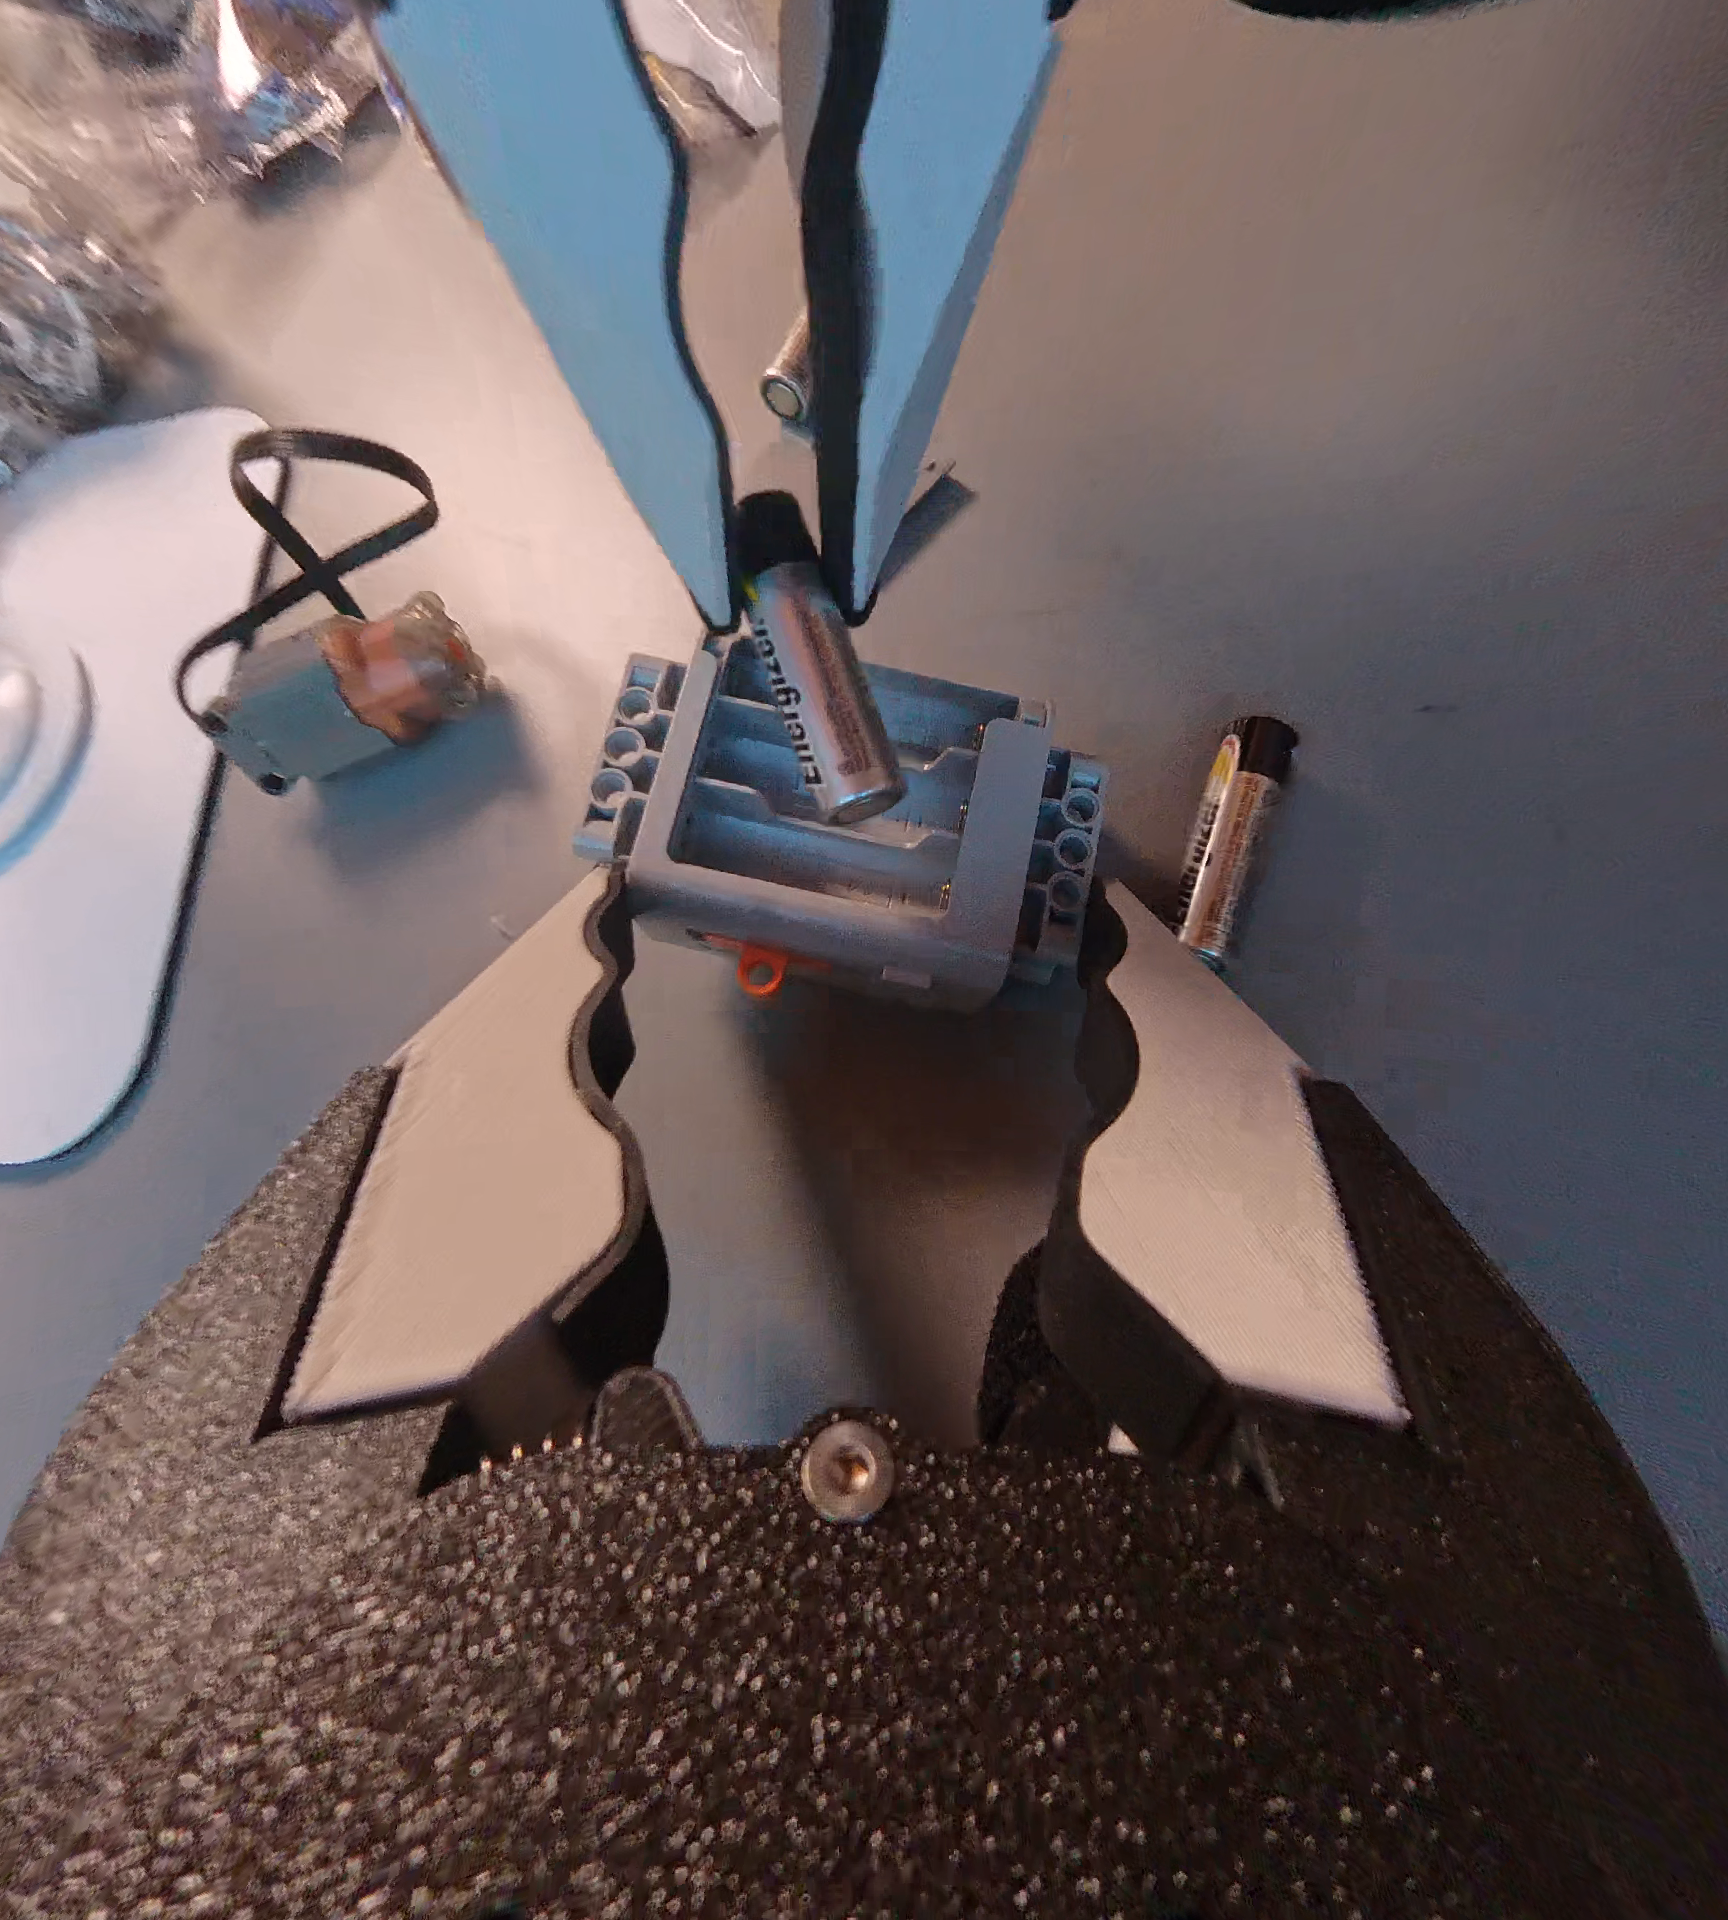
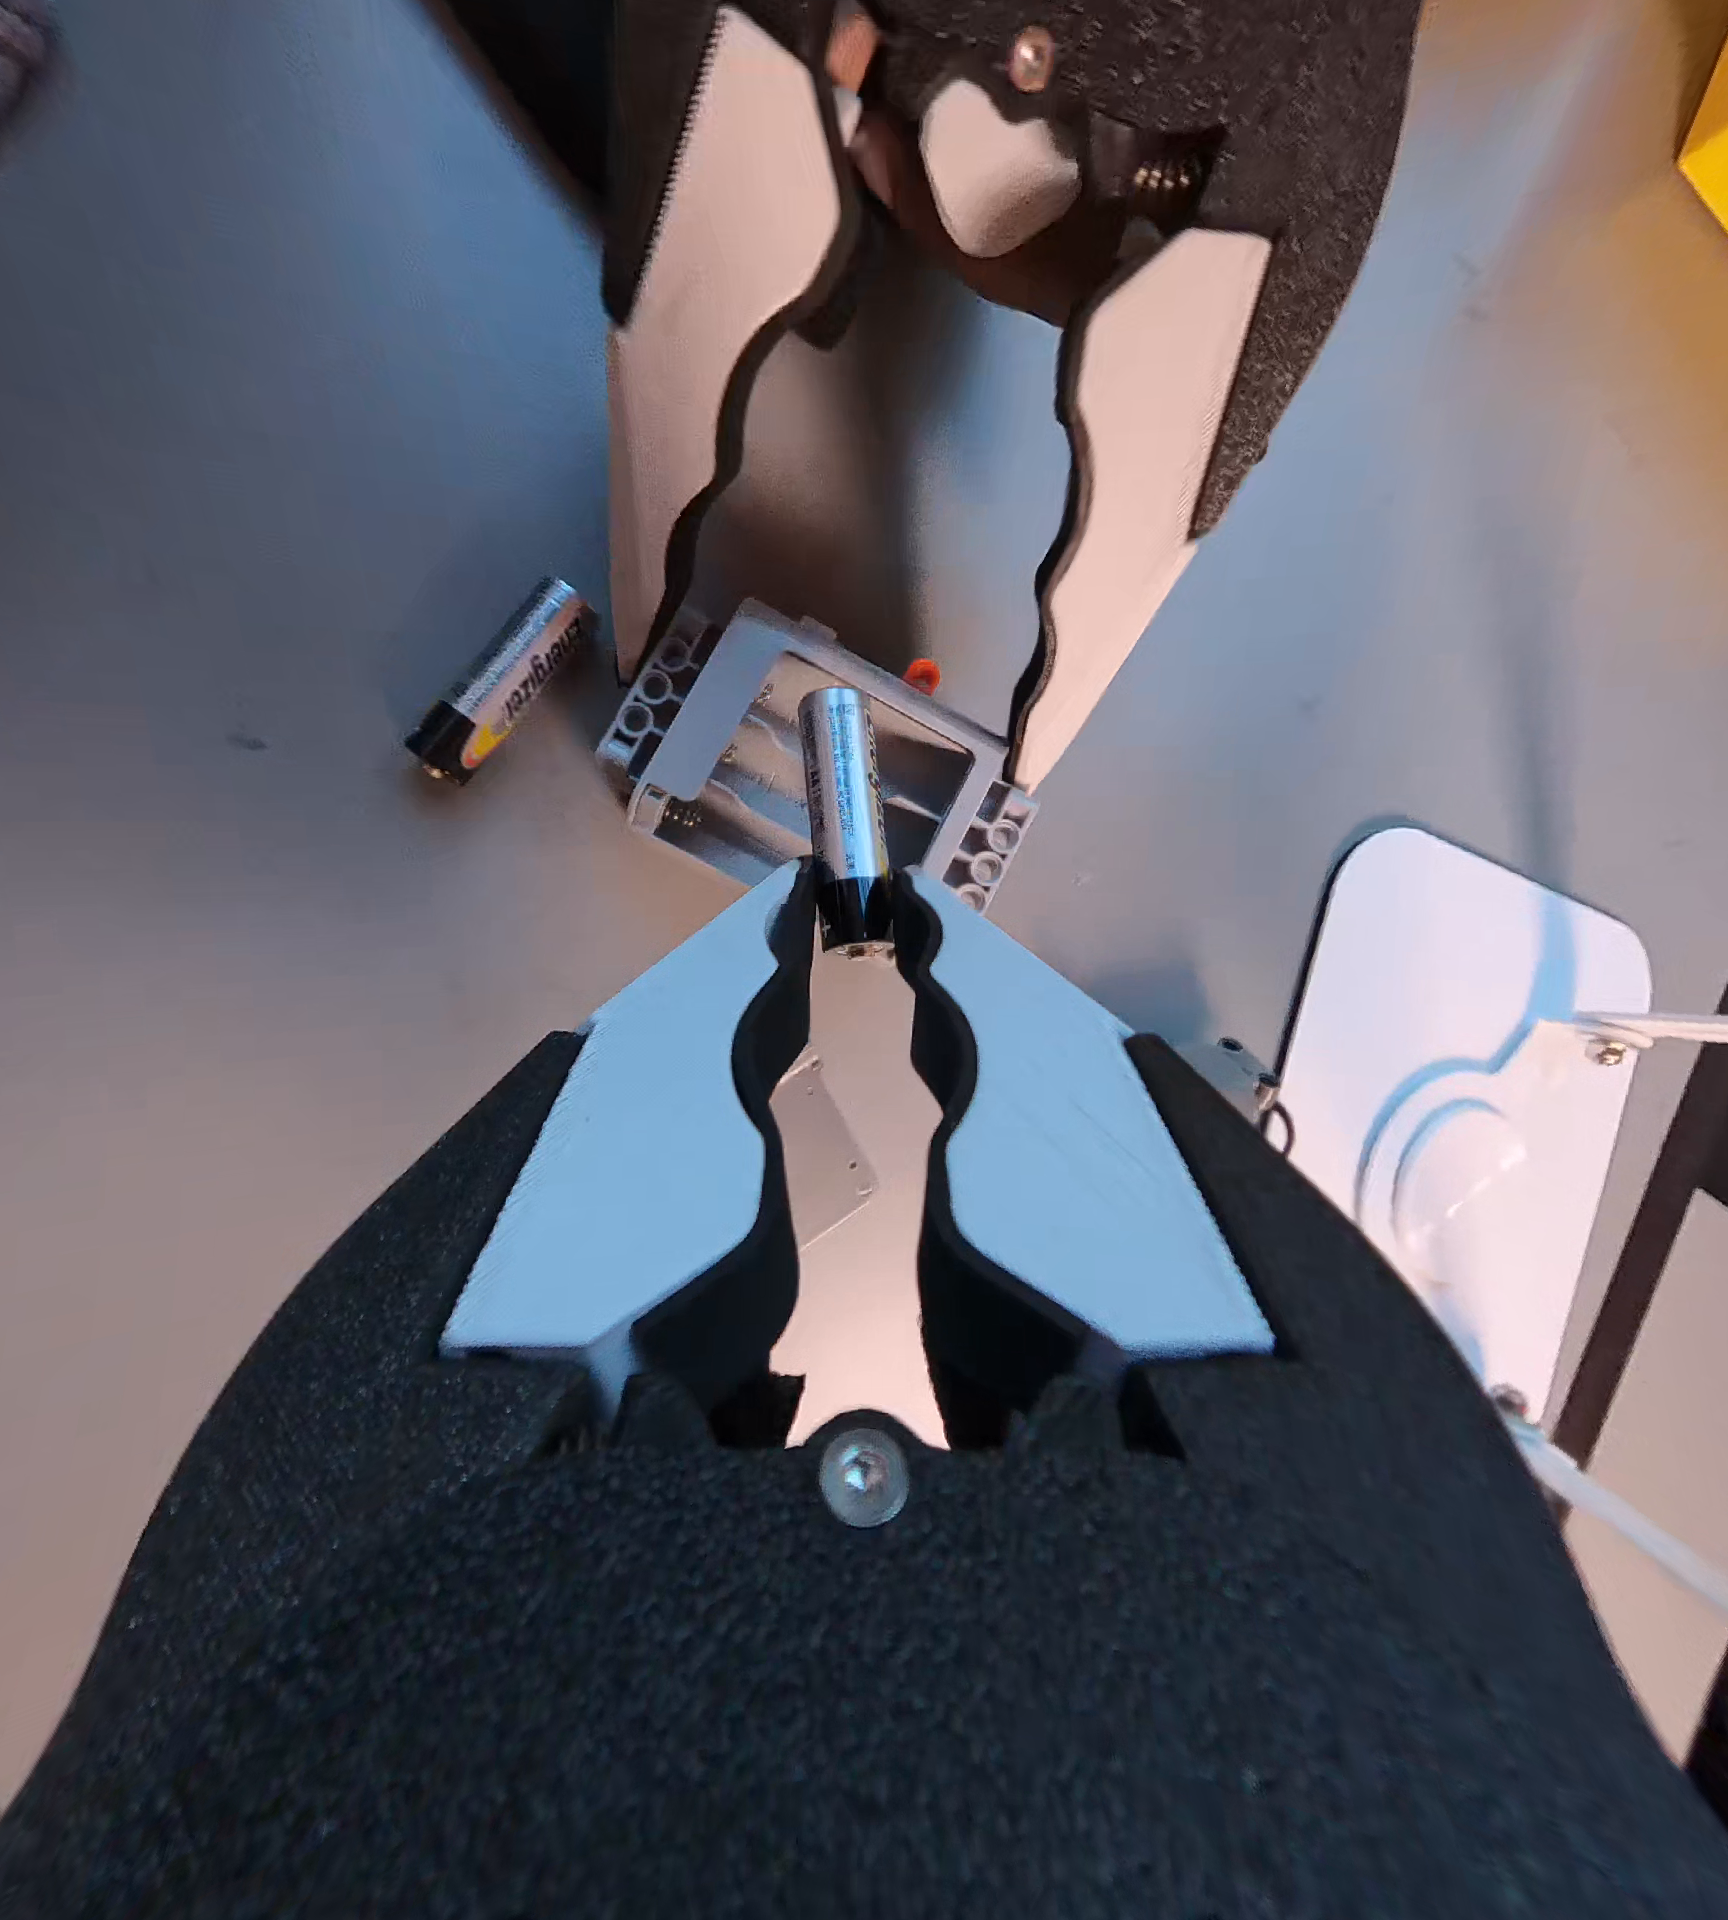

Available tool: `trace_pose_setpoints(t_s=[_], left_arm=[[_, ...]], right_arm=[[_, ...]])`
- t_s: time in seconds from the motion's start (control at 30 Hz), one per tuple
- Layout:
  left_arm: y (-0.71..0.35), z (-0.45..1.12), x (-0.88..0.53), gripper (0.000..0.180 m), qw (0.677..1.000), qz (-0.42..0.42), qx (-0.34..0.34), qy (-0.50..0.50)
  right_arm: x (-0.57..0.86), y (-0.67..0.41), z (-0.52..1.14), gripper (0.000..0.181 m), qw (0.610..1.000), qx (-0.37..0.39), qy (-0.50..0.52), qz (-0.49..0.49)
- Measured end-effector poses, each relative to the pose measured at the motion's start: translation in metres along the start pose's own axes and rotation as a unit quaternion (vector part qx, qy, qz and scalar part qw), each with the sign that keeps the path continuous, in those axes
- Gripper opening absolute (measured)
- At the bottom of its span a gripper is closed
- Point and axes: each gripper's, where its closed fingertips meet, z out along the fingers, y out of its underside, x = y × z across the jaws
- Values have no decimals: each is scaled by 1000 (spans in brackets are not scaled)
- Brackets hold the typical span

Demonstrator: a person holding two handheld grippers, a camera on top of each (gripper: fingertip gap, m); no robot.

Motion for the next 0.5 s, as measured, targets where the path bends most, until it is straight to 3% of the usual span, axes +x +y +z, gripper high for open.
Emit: trace_pose_setpoints(t_s=[0.1, 0.2, 0.33, 0.5], left_arm=[[-6, -3, -2, 84, 994, 82, 13, -71], [-8, -3, -4, 84, 990, 104, 21, -91], [-8, 1, -5, 84, 995, 70, 21, -62], [-9, 9, 8, 84, 998, 5, 18, 55]], right_arm=[[2, 0, -1, 13, 1000, 0, 8, -17], [3, -1, -5, 13, 999, -7, 20, -37], [4, 5, -3, 13, 994, -53, 30, -86], [2, 10, 8, 13, 980, -103, 4, -172]])
